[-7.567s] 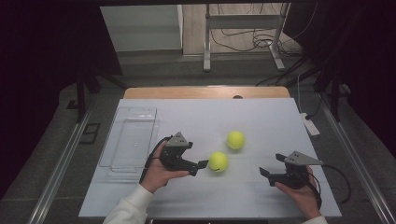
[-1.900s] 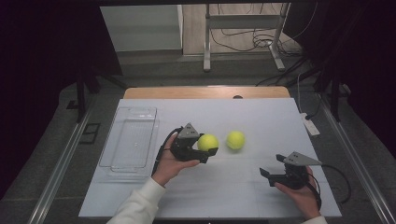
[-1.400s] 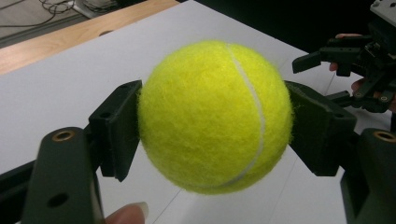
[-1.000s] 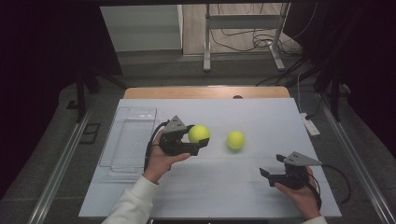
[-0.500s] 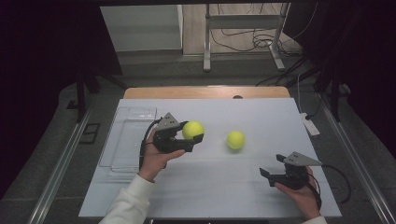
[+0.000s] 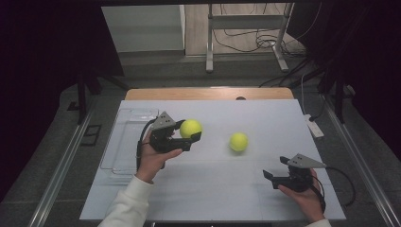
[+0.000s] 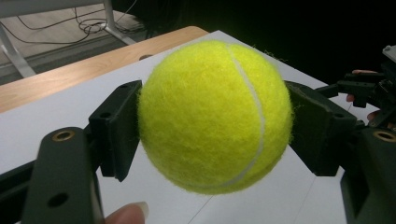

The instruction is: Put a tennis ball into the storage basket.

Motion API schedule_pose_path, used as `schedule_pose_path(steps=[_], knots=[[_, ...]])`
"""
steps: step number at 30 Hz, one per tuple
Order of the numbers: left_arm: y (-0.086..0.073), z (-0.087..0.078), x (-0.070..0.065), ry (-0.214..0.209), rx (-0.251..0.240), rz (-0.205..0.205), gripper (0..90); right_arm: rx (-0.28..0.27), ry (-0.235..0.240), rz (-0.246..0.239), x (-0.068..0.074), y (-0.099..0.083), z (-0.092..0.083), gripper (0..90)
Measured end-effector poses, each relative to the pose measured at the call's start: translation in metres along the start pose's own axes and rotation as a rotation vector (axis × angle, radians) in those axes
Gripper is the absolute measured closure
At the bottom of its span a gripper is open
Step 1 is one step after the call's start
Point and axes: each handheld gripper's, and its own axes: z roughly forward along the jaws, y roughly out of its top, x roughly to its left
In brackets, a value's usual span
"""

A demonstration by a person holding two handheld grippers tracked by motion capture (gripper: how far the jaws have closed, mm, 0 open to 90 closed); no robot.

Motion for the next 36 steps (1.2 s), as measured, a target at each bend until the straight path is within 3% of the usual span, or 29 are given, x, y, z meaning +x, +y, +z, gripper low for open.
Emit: schedule_pose_path(steps=[23, 36], knots=[[0.002, -0.011, 0.011, 0.038, -0.029, -0.017, 26.3, 0.002, -0.001, -0.002, 0.000, 0.000, 0.000, 12.5], [0.001, -0.021, 0.024, 0.069, -0.049, -0.040, 26.3, 0.000, -0.005, -0.002, 0.000, 0.000, 0.000, 12.5]])
